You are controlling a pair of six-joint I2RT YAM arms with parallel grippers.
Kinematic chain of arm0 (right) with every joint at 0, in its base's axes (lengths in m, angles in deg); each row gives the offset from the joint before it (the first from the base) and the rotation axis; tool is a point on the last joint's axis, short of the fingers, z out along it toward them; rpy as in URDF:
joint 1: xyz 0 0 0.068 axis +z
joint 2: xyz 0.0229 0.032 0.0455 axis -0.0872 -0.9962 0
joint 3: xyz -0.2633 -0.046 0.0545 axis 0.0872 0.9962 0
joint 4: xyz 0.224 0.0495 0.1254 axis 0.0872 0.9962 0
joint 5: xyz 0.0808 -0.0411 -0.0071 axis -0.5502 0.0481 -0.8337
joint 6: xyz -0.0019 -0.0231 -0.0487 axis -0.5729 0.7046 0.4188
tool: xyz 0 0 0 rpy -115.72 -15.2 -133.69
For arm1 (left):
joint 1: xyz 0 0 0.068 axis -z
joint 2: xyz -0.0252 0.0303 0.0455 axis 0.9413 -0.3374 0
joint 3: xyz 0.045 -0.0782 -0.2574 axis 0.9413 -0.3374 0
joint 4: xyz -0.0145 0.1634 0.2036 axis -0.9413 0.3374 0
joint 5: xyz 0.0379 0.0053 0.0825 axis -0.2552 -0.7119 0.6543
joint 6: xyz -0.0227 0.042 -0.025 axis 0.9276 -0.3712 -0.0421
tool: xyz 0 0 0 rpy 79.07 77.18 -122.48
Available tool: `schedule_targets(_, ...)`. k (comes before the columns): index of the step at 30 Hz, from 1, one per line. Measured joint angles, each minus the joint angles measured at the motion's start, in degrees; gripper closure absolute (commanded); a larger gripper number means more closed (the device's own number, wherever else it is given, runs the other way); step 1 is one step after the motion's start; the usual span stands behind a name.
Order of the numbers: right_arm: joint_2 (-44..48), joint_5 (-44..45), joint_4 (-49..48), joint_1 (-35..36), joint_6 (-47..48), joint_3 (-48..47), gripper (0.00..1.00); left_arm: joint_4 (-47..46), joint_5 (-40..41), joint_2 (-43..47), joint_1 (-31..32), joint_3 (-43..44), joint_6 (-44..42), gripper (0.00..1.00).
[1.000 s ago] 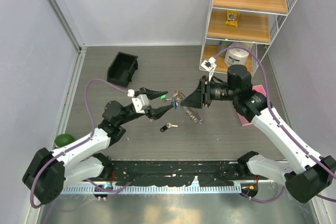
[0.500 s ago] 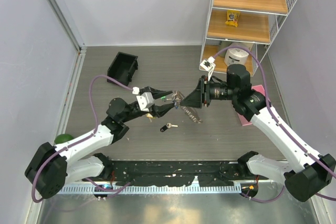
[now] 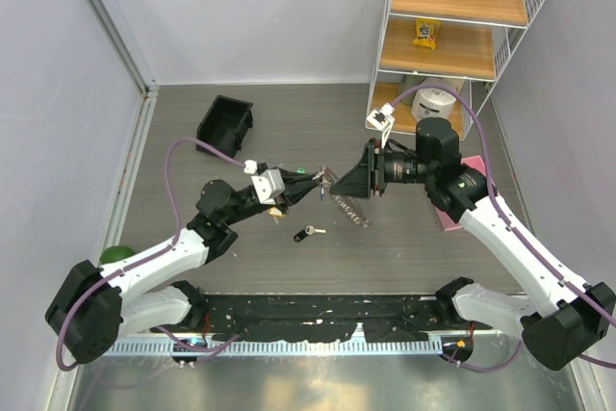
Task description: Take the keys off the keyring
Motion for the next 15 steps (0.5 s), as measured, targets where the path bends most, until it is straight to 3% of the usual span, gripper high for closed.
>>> schedule_targets(1, 0.00, 0.02, -0.04, 0.00, -0.09, 0.00, 0.69, 0.00, 0.04, 0.00, 0.07, 0.02, 0.11, 1.00)
schedule_targets(15, 2.16, 5.22, 0.39, -0.22, 1.95, 4.70, 0.70, 11.87, 5.86, 10.40, 0.26, -0.02, -4.33, 1.00)
